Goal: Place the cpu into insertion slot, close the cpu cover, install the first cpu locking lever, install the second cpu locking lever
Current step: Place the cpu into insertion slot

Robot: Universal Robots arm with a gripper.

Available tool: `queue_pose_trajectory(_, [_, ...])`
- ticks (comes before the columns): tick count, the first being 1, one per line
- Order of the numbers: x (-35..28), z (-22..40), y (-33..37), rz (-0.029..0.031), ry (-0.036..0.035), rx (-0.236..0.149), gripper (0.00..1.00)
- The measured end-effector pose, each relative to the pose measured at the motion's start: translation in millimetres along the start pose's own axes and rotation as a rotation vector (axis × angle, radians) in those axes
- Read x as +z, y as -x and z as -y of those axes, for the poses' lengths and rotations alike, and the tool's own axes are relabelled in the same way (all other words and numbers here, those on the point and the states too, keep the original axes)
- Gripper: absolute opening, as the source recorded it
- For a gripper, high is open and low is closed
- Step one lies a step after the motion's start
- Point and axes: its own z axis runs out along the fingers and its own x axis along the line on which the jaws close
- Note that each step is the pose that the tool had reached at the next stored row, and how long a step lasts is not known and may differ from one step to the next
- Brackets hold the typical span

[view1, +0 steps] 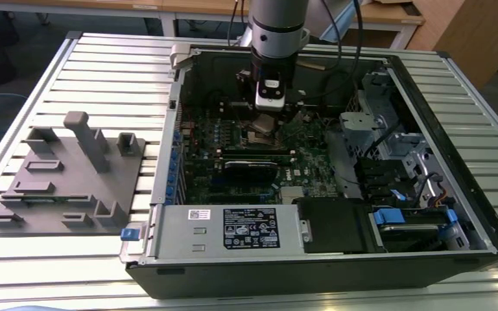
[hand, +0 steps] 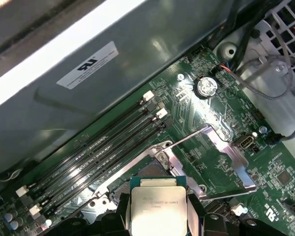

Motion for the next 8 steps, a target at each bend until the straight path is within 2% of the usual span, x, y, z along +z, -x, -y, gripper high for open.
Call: queue_pose_trajectory(8, [0.2, 0.2, -0.2, 0.0017, -0.0012, 0.043, 0.54])
